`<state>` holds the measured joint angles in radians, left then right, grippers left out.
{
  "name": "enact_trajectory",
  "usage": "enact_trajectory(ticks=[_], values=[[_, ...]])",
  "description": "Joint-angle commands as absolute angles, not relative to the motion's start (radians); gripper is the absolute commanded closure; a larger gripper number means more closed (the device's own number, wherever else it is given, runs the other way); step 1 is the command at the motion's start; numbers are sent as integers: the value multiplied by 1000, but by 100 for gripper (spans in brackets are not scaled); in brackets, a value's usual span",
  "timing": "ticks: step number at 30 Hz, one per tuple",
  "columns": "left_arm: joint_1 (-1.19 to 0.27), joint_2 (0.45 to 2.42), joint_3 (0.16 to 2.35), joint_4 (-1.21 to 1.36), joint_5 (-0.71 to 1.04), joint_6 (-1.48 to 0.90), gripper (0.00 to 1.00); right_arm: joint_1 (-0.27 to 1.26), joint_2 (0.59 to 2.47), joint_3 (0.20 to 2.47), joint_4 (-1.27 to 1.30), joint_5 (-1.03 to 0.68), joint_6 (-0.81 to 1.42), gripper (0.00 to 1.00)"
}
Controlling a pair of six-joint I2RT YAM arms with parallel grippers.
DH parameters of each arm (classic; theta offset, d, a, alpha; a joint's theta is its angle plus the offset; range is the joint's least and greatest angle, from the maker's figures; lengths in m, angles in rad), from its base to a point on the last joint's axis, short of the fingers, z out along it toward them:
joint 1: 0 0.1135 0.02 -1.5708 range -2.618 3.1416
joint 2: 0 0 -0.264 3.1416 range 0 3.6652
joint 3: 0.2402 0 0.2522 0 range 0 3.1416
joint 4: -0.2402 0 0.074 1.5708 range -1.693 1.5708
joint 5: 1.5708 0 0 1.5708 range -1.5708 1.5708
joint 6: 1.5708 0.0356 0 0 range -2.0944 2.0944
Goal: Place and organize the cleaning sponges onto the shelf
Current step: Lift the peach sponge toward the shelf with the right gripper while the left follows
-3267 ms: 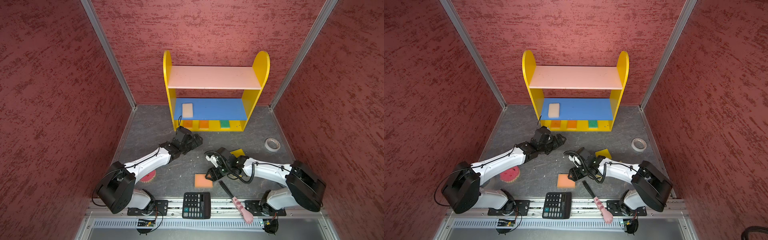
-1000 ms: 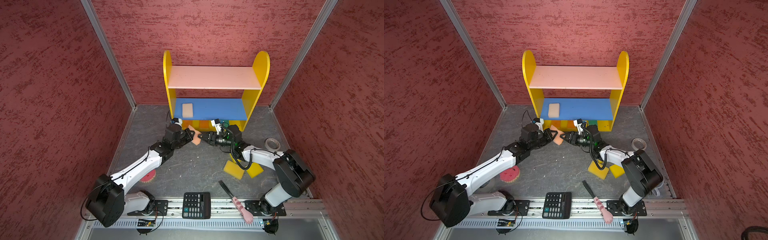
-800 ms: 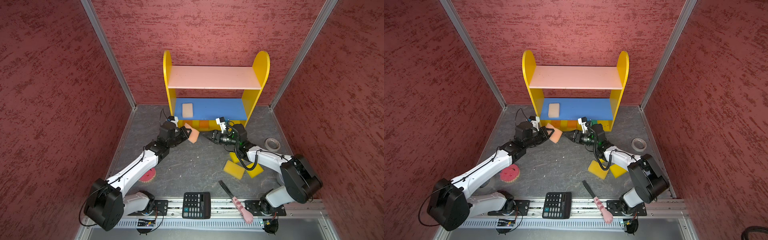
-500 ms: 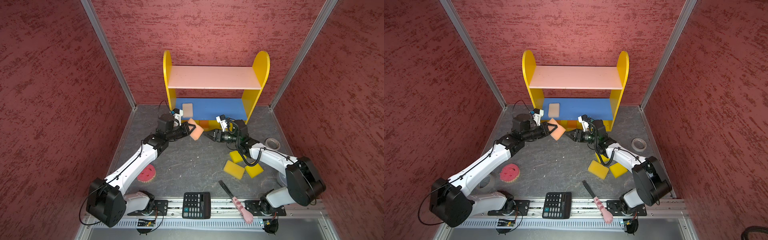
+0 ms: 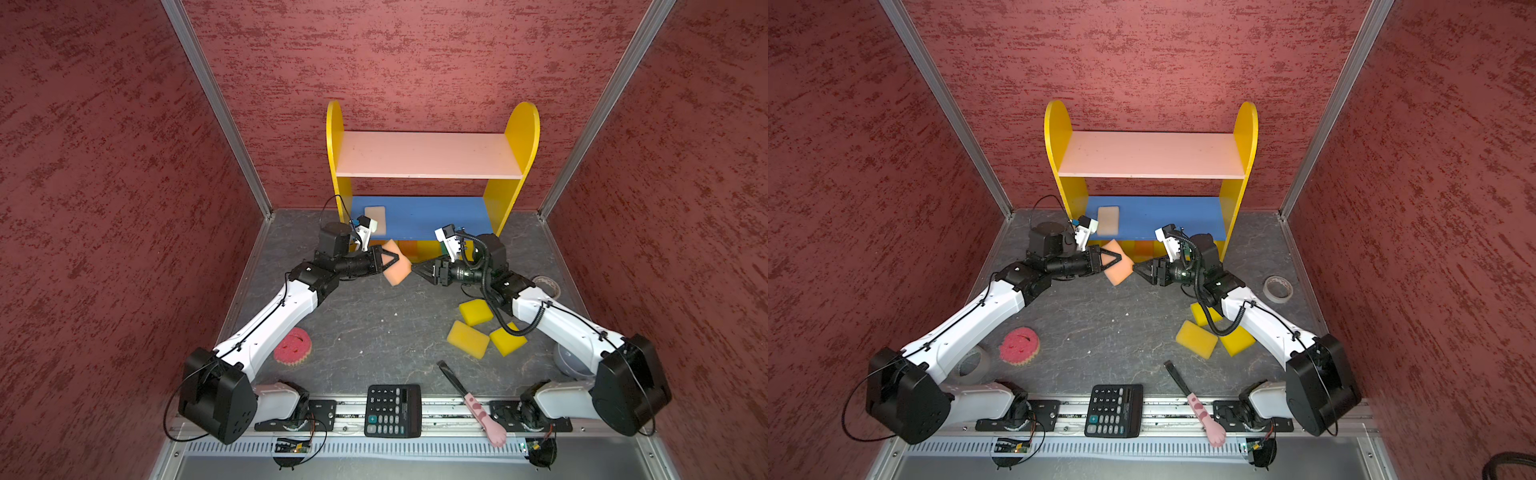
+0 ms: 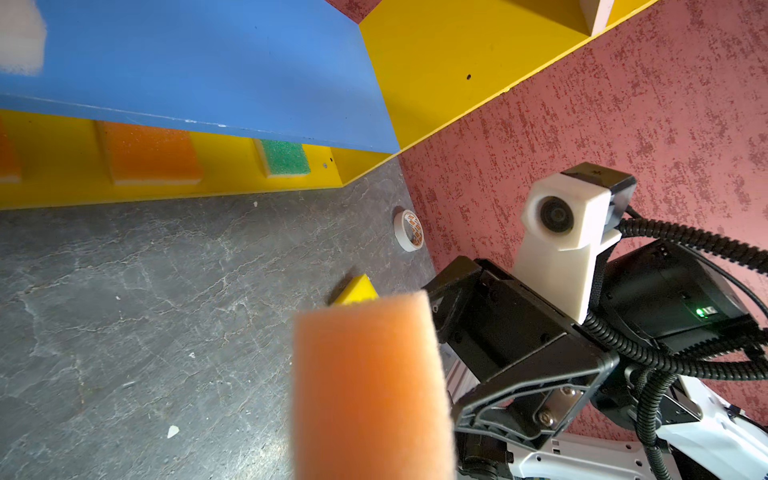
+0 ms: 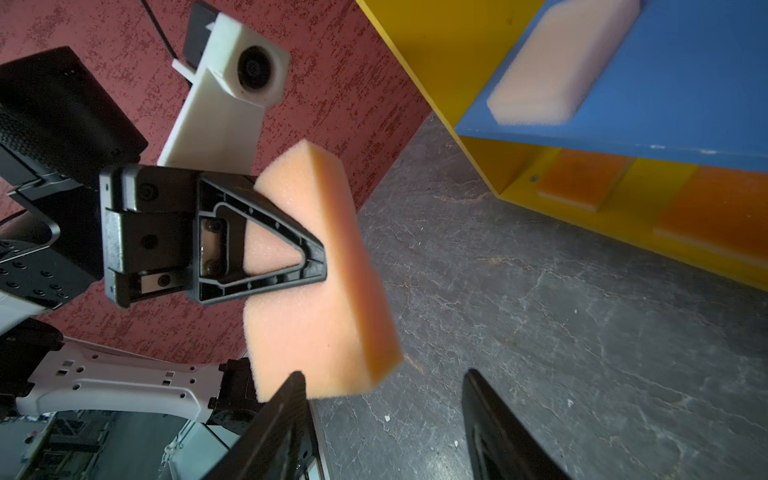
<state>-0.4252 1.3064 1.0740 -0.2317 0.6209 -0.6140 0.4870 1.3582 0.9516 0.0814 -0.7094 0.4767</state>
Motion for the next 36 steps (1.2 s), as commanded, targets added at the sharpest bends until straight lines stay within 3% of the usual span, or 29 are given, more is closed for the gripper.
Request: enact_trajectory(ticks=[1,15,19,21,22,25,26,31,33,36], values=[[-419,1305,1101,-224,671,-603,100,485,1355,988,89,-753,452,39],[-421,1320,1081,-152,719,-653,100,485,1442,990,317,-882,645,50],[-422,1327,1084,-141,724,-660,100,485,1448,980,396,-915,708,67],[-422,1329,1082,-137,724,-661,99,485,1448,967,428,-918,727,80],[-421,1330,1082,-139,720,-660,93,485,1448,961,433,-916,730,85],[-419,1324,1082,-146,713,-659,59,485,1448,953,425,-900,733,97],[-417,1320,1078,-145,708,-658,53,485,1448,951,420,-892,732,99],[-404,1284,1078,-209,617,-643,15,485,1447,955,374,-828,709,100],[-393,1257,1076,-259,546,-630,3,485,1442,960,353,-799,699,100],[-369,1205,1065,-310,460,-617,1,485,1433,970,299,-726,670,100]])
